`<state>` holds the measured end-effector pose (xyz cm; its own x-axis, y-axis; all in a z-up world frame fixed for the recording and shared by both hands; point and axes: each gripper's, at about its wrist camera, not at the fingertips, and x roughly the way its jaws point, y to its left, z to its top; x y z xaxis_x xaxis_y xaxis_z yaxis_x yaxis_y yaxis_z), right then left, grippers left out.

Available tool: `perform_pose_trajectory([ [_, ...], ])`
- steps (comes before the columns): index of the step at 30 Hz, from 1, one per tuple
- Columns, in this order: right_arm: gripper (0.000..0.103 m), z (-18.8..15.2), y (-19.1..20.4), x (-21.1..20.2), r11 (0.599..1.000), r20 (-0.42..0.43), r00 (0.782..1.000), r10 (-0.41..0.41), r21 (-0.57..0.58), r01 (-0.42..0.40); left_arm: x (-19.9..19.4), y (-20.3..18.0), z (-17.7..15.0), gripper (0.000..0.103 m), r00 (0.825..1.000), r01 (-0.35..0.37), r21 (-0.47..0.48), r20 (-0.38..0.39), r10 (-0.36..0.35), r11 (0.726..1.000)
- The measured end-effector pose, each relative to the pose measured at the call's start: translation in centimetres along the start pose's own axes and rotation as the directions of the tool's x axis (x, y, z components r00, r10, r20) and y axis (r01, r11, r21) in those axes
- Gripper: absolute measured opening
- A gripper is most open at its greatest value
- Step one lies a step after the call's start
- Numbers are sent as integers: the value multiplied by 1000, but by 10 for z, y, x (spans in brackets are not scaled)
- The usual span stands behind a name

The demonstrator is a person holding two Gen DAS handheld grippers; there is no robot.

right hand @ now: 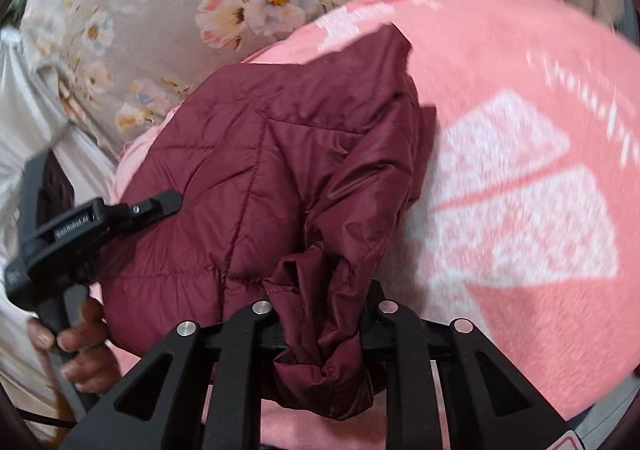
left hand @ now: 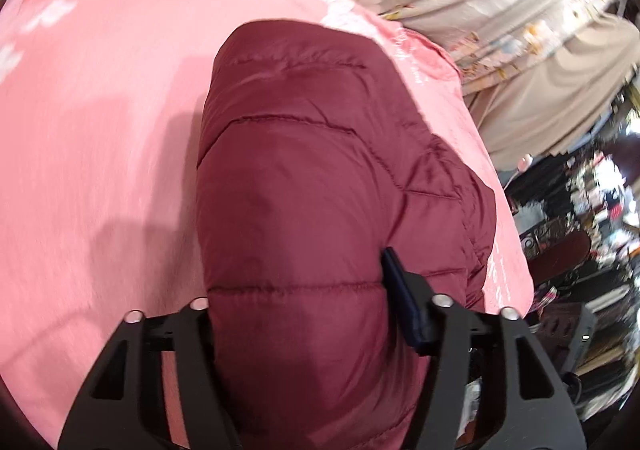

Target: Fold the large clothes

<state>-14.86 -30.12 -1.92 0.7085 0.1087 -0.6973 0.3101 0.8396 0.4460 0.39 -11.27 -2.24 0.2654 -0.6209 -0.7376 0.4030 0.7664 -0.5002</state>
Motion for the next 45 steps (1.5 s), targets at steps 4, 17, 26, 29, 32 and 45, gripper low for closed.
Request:
perform_pose_trajectory([
  [4,16,10,17,-15,995,84,995,-51,-76,58,-14,-17,7,45,999,-4,83,53,0,997],
  [17,15,45,49,-106,978,426,903,-50,-161,130,-80,-86,23,44,956,29,304,270,-115,952],
  [26,15,70,98,-168,937,633,771,73,-308,164,-159,-119,41,44,868,47,391,439,-231,919],
  [29,15,77,117,-178,921,668,735,120,-351,169,-182,-121,41,45,834,37,410,489,-253,912],
  [32,15,82,137,-188,902,692,700,177,-398,165,-207,-119,40,45,802,14,427,535,-265,904],
  [45,15,93,222,-162,835,640,674,369,-547,63,-281,-40,39,45,707,-11,312,674,-213,950],
])
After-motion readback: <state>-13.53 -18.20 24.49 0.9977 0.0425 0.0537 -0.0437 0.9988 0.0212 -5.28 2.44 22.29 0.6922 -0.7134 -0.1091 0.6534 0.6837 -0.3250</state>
